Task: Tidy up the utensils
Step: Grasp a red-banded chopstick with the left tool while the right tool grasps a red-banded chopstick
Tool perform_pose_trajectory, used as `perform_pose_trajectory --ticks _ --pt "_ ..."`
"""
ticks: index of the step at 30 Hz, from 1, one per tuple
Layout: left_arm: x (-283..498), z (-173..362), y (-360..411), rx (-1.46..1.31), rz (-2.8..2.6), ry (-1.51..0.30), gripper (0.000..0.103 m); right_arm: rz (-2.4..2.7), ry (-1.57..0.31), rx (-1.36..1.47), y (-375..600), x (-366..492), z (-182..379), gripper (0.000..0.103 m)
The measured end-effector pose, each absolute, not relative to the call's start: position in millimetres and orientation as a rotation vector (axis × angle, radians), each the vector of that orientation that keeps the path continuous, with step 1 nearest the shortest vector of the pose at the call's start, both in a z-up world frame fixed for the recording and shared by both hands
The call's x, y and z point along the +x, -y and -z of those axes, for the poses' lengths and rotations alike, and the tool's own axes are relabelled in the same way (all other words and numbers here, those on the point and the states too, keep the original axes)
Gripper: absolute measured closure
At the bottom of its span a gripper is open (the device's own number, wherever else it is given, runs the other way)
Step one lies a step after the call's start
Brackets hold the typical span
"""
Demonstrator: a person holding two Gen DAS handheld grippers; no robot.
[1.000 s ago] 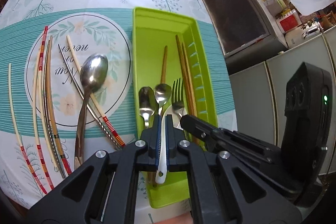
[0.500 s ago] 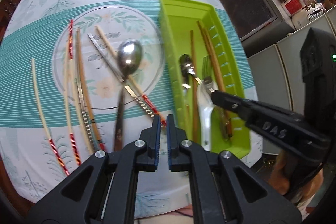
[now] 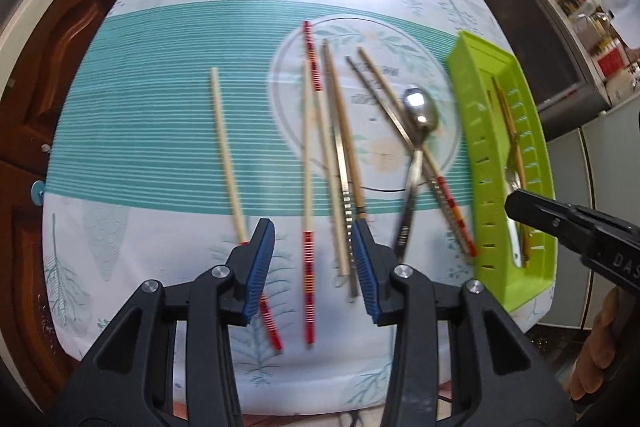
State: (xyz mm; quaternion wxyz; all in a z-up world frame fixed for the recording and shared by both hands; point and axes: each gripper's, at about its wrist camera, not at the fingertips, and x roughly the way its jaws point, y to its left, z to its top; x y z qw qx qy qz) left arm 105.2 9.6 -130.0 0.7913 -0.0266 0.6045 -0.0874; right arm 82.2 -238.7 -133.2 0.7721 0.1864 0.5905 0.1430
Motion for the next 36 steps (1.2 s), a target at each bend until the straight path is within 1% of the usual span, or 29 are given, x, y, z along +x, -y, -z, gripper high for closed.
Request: perform_pose_trajectory --ticks 4,6,8,16,22,29,31,33,36 --pt "109 139 -30 -0.050 0.139 -1.302 0.067 -0.353 -1.302 0.367 212 89 134 0.094" --pt "111 145 -40 -0.020 0.108 -1.303 0.067 -0.373 -1.317 0.351 198 92 136 0.089" --pt "114 151 -50 -0.015 0.088 -1.305 0.067 -0.389 -1.341 0.339 185 97 141 0.088" --pt "128 172 -66 -0.075 0.096 -1.359 0.067 -0.424 -1.418 0.357 144 120 163 0.088" --pt "128 181 -55 -0.030 0.092 -1.388 0.067 -0.410 -1.460 0.370 126 134 178 0.088" --pt "122 183 -39 0.060 0.073 -1.371 0.067 -0.395 -1.478 0.340 114 141 184 0.088" --pt "119 182 -36 0.077 0.069 -1.361 0.075 -0.390 -1.481 0.333 112 142 185 0.088" --pt "118 181 -38 0.068 0.066 -1.364 0.099 -0.386 -1.485 0.327 110 143 186 0.088" --pt "117 180 -46 0.003 0.076 -1.378 0.100 -0.380 -1.492 0.317 106 144 188 0.088"
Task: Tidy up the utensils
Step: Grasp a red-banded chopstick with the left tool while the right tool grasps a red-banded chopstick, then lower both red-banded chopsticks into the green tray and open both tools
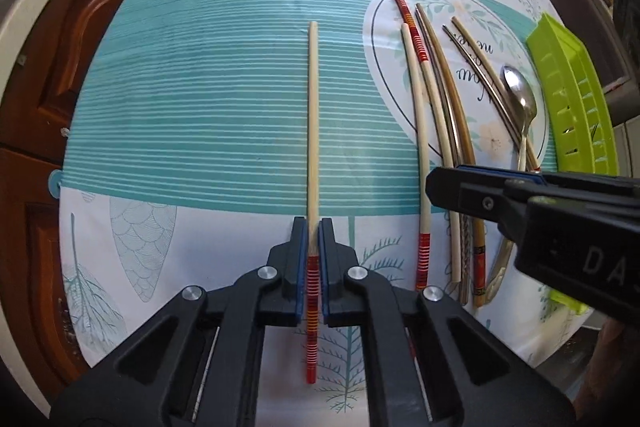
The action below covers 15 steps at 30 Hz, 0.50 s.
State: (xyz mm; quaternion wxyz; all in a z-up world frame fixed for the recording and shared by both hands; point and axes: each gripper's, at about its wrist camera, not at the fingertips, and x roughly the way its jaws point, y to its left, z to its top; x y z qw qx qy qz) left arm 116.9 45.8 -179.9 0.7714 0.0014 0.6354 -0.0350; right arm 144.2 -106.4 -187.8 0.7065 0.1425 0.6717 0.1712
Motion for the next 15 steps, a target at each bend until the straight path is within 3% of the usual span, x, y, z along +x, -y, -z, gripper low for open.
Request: perform_pose_trajectory --ticks 15 --pt "99 154 -100 -0.179 0.062 -1.318 0.100 -0.251 -1.496 0.089 70 142 196 0.084"
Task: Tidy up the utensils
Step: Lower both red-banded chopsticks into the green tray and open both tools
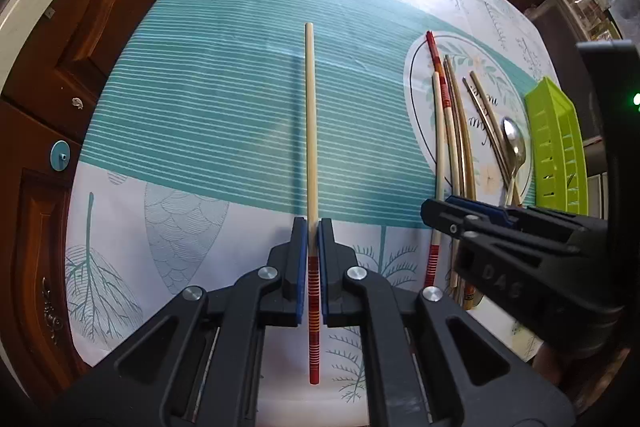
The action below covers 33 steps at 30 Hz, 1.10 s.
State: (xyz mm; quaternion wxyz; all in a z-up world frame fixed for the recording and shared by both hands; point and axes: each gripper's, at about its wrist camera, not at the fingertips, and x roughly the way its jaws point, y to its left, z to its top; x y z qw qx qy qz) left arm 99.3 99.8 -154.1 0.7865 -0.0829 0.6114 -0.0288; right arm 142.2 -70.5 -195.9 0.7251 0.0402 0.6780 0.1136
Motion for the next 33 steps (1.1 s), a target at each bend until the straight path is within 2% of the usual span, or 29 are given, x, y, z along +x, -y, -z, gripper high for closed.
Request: perform_pose_trajectory --ticks 10,12,14,25,33 --pt "109 151 -123 -0.244 0.090 -1.318 0.100 -0.139 -1.412 -0.118 39 126 192 0.087" --pt "109 153 -122 -0.250 0.099 -1.323 0.100 -0.152 -1.403 -0.112 38 126 192 0.096" --pt "108 153 -120 -0.254 0.110 -1.326 0.100 -0.152 -1.392 -0.109 37 125 192 0.097" --pt "104 143 -97 -0.228 0.164 -1.328 0.100 -0.260 -1.404 0.179 91 119 187 0.098" --pt "104 116 -43 -0.198 0.277 -1.320 0.100 -0.319 -1.315 0.323 145 95 140 0.098"
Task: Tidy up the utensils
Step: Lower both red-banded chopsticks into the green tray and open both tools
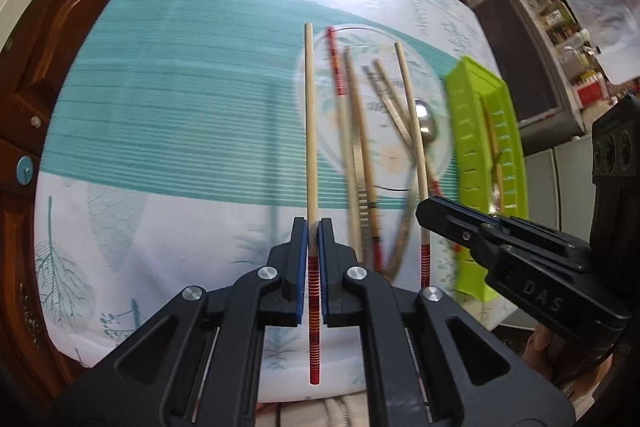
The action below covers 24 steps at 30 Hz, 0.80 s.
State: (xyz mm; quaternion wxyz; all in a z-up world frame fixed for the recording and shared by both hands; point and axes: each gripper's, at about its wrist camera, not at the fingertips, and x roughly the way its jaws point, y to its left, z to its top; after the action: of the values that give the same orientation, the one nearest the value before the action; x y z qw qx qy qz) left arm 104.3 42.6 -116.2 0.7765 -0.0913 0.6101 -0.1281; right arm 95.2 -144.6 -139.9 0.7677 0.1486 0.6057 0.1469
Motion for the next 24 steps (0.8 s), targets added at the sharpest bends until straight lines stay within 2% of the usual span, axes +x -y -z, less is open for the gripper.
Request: perform_pose_trajectory --ticks 7,13,18,24 --pt "110 80 40 -0.151 0.438 -1.288 0.100 -0.256 -1.209 0.359 224 81 106 0.098" --pt "121 65 118 -0.124 0.524 -1.277 0.100 -0.118 -1.186 0.363 296 69 109 0.098" --pt "133 79 166 -0.089 0.518 -1.301 0.100 -0.071 -1.211 0.371 326 72 126 0.098" --pt "147 116 189 -0.075 0.462 -1.362 0.100 -0.044 -1.242 0.338 334 78 144 0.098"
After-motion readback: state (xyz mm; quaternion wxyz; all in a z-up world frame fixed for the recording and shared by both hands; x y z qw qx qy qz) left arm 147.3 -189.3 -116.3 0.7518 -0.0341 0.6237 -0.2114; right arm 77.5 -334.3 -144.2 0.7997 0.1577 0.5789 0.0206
